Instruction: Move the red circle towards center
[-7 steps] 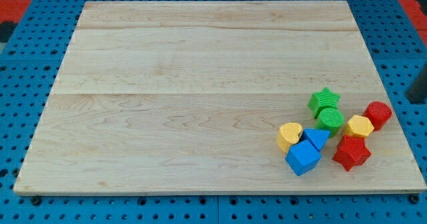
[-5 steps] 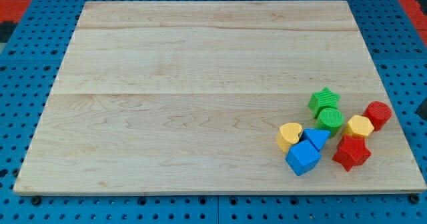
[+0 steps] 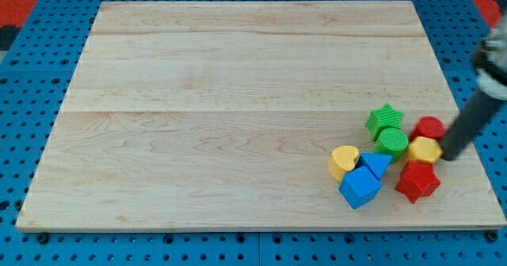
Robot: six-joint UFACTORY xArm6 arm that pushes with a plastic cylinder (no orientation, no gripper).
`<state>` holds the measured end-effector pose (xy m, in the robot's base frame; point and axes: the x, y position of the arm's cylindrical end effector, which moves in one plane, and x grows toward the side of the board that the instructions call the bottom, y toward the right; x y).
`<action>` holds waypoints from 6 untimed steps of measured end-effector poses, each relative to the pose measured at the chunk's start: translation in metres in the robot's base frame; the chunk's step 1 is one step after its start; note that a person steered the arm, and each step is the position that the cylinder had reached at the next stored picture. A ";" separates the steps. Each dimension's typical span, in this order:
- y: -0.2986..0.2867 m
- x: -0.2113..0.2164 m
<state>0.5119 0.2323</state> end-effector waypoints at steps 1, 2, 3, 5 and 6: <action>-0.024 -0.064; -0.082 -0.109; -0.083 -0.129; -0.074 -0.128; -0.067 -0.128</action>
<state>0.3837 0.1651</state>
